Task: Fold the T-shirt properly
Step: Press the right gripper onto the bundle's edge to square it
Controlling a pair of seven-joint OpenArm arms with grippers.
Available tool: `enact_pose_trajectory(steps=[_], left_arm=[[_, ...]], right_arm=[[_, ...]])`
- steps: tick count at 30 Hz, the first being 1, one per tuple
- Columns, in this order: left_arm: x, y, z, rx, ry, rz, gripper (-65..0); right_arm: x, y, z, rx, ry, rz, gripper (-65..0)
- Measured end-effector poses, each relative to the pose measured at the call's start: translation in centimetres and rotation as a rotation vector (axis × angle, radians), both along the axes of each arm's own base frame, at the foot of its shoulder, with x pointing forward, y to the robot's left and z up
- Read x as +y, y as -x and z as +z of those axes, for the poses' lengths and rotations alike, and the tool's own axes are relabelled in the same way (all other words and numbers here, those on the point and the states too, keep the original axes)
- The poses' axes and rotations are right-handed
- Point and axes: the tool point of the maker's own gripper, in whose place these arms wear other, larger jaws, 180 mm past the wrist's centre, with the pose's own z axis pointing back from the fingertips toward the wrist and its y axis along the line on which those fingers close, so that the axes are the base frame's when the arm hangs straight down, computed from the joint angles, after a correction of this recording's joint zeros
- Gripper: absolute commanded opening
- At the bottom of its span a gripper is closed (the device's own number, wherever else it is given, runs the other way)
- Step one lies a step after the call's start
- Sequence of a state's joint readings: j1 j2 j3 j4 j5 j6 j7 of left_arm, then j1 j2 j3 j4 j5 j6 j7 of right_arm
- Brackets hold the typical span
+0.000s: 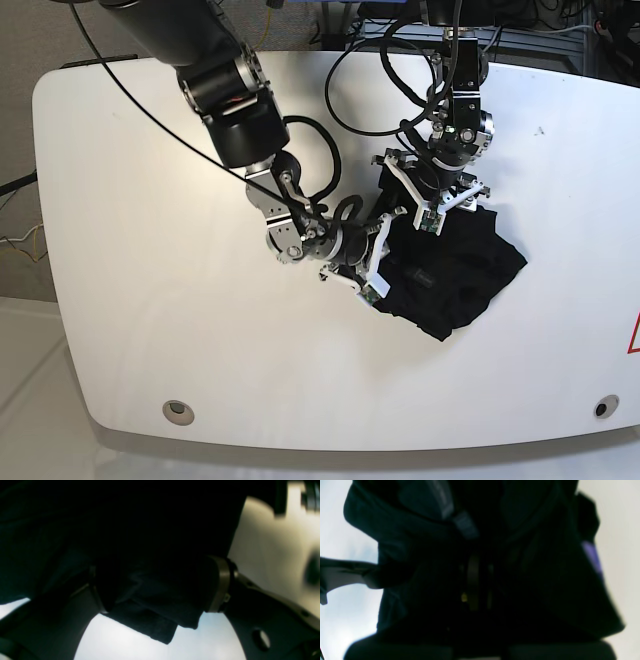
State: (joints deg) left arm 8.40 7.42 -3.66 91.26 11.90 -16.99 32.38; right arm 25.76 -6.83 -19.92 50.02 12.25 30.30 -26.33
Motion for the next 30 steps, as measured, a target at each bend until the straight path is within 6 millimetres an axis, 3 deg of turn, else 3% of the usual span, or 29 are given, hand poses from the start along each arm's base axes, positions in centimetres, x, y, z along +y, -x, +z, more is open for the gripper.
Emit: enact_pose_trajectory(steps=[14, 24, 30], left_arm=[[2.2, -0.8, 0.4, -0.022, -0.052, -0.044, -20.6], [5.2, -2.9, 1.5, -0.066, -0.143, -0.037, -20.6], [6.8, -4.3, 1.6, -0.067, -0.177, -0.039, -20.5]], right_arm=[[-2.1, 3.6, -0.5, 0.013, -0.032, -0.095, -62.6], [-2.4, 7.1, -1.3, 0.042, 0.001, -0.104, -62.6], [-1.4, 9.1, -1.3, 0.059, -0.015, -0.091, -62.6]])
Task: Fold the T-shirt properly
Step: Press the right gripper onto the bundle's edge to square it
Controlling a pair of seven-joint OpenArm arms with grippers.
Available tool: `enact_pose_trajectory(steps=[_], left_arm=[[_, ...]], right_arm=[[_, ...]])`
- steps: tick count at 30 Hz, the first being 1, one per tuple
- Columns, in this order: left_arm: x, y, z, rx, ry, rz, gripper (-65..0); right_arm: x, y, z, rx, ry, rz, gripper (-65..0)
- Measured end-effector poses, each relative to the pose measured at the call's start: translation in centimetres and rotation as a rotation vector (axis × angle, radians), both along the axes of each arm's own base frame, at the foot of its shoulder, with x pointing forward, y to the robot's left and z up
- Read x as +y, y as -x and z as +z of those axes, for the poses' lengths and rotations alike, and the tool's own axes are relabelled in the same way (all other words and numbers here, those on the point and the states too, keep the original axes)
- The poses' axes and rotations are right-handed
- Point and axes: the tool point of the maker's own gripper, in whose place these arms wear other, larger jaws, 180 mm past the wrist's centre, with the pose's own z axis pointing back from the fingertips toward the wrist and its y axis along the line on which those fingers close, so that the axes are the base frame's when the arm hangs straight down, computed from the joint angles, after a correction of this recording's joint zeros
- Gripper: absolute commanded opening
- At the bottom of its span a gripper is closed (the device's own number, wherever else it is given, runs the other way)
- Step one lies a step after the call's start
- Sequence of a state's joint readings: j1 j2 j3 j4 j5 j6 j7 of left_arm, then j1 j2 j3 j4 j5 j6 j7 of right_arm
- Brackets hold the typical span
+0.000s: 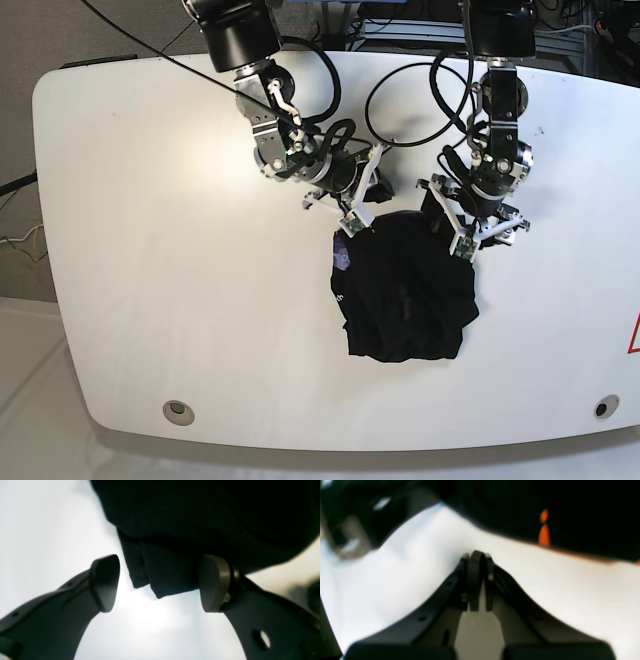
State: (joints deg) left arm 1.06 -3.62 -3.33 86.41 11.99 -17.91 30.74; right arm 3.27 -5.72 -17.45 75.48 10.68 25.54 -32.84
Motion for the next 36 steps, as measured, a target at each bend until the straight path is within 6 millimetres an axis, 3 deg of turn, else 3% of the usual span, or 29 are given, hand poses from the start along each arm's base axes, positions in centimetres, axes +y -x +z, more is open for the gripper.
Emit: enact_pose_trajectory(steps=[6, 11, 19, 29, 36], left_arm=[[1.3, -1.2, 0.3, -0.002, -0.028, -0.006, -20.5], [1.7, -1.5, 0.6, -0.002, -0.051, -0.039, -20.5], [1.3, -1.1, 0.3, 0.01, -0.046, -0.056, -20.6], [1.4, 0.5, -0.4, 0.029, -0.05, -0.051, -20.6], [1.3, 0.2, 0.4, 0.006, -0.052, -0.054, -20.6]], right_arm=[[2.5, 2.0, 0.7, -0.002, -0.029, 0.056, -62.6], [3.4, 2.3, 1.5, -0.018, -0.034, 0.063, -62.6], [2.6, -0.1, 4.6, -0.117, -0.044, 0.022, -62.6], [-0.9, -4.9, 8.5, -0.241, 0.029, -0.035, -62.6], [-0.9, -8.0, 11.6, -0.314, 0.044, -0.037, -62.6]])
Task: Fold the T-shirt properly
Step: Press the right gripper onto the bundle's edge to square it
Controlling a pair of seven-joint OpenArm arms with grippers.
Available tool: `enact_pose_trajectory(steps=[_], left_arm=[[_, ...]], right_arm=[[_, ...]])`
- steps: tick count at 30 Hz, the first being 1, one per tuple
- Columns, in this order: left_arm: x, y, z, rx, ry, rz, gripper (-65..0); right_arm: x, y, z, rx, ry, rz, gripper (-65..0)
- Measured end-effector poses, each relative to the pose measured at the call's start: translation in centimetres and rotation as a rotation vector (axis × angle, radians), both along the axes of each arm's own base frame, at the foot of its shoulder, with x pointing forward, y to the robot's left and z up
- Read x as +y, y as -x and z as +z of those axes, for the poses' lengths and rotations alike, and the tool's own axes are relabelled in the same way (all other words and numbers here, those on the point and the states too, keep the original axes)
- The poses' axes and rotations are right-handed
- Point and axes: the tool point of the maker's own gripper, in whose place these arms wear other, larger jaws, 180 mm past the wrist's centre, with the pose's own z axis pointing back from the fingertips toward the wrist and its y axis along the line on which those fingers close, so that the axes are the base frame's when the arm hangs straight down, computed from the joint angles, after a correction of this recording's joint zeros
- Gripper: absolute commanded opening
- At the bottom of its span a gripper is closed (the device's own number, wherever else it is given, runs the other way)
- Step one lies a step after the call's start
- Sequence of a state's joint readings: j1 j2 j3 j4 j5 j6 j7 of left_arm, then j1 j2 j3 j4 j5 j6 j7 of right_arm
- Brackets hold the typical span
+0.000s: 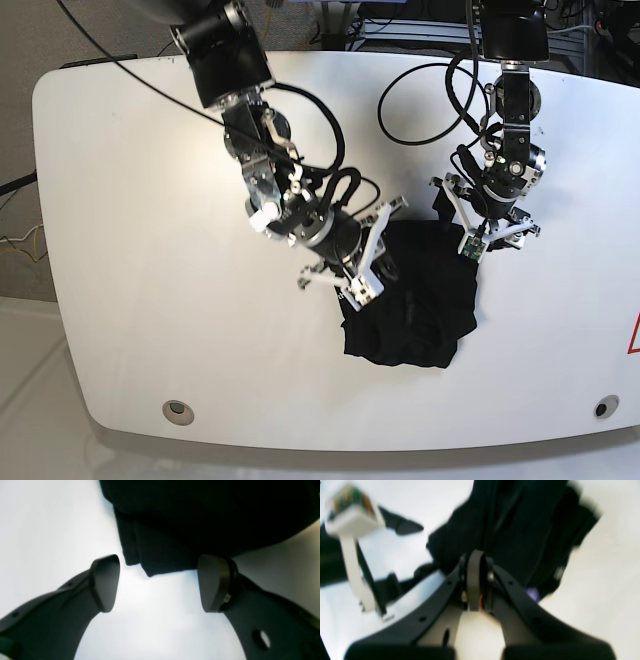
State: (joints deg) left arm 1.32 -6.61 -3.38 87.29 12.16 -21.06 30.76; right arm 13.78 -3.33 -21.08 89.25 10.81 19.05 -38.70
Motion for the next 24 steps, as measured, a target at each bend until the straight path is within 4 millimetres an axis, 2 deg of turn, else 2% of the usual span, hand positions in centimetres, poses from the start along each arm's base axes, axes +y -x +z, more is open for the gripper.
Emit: enact_pose_trajectory(steps=[5, 9, 17, 21, 24], left_arm=[[0.0, 0.0, 0.1, -0.003, -0.001, -0.001, -20.6], [0.0, 0.1, 0.0, 0.001, -0.001, -0.001, -20.6], [0.0, 1.0, -0.7, 0.026, -0.002, -0.003, -20.6], [-0.1, 1.0, -0.7, 0.027, -0.002, -0.002, -20.6], [-0.1, 0.9, -0.6, 0.023, 0.0, -0.003, -20.6]], right_arm=[[-0.1, -2.0, 0.8, -0.016, 0.019, -0.001, -62.6], [-0.1, -3.5, 0.4, 0.0, 0.038, -0.014, -62.6], [1.4, -5.6, -0.8, 0.041, 0.032, 0.007, -62.5], [1.2, -6.5, -1.8, 0.057, 0.034, -0.006, -62.4], [0.8, -7.0, -3.3, 0.086, 0.043, -0.019, -62.4]])
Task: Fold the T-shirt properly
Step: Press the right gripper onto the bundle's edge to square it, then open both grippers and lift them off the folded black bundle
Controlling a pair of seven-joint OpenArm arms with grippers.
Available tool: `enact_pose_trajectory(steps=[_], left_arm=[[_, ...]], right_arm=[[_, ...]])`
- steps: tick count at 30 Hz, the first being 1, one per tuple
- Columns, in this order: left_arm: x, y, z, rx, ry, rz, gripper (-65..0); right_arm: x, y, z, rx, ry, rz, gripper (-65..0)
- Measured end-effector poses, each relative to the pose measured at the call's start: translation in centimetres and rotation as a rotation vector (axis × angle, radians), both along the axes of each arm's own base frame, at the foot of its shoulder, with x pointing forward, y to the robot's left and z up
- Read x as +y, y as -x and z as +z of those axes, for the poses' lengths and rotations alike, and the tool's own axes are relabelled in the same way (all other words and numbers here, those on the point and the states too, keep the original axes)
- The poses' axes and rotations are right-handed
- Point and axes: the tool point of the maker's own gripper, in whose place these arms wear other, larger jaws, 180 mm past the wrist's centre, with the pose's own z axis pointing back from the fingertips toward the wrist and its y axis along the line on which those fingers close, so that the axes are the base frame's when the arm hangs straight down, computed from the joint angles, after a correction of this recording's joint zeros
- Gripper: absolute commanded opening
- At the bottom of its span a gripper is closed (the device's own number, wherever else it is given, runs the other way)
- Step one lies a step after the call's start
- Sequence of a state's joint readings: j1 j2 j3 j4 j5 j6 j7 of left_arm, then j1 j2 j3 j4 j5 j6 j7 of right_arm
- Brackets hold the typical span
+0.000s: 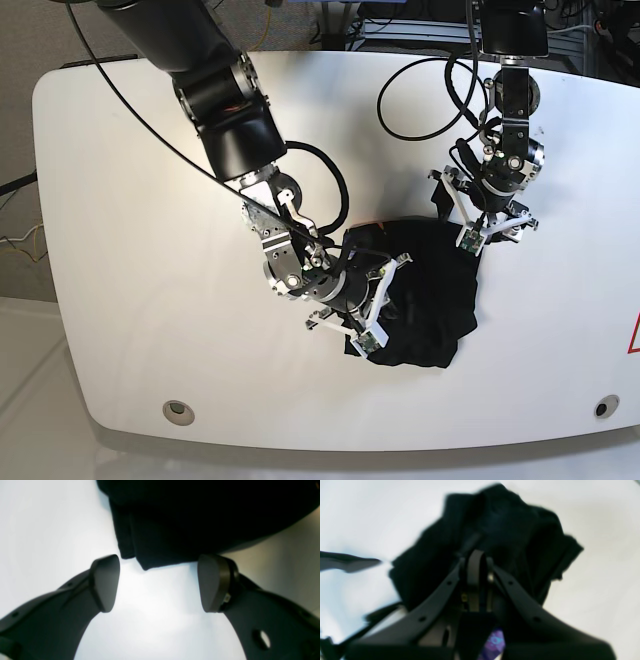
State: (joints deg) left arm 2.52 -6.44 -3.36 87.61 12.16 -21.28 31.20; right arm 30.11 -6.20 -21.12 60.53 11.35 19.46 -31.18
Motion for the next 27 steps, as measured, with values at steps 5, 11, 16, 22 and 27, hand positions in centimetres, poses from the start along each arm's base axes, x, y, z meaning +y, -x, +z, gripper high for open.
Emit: enact_pose_trajectory(steps=[5, 11, 16, 22, 27], left_arm=[[0.0, 0.0, 0.0, 0.0, 0.001, 0.001, -20.6], [0.0, 0.0, 0.0, 0.0, 0.0, 0.001, -20.6], [0.0, 0.6, -0.5, 0.013, 0.001, 0.003, -20.6], [-0.1, 0.8, -0.5, 0.01, 0.003, 0.001, -20.6], [-0.2, 0.7, -0.2, 0.003, 0.004, 0.0, -20.6]], right_arm=[[-0.2, -0.4, -2.1, 0.039, -0.002, -0.018, -62.2], [-0.3, -1.0, -3.7, 0.052, -0.018, -0.029, -62.2], [-0.1, -0.7, -4.2, 0.055, -0.028, -0.023, -62.2], [0.2, -0.7, -4.0, 0.045, -0.038, -0.021, -62.5], [0.4, -0.6, -4.0, 0.036, -0.057, -0.026, -62.6]])
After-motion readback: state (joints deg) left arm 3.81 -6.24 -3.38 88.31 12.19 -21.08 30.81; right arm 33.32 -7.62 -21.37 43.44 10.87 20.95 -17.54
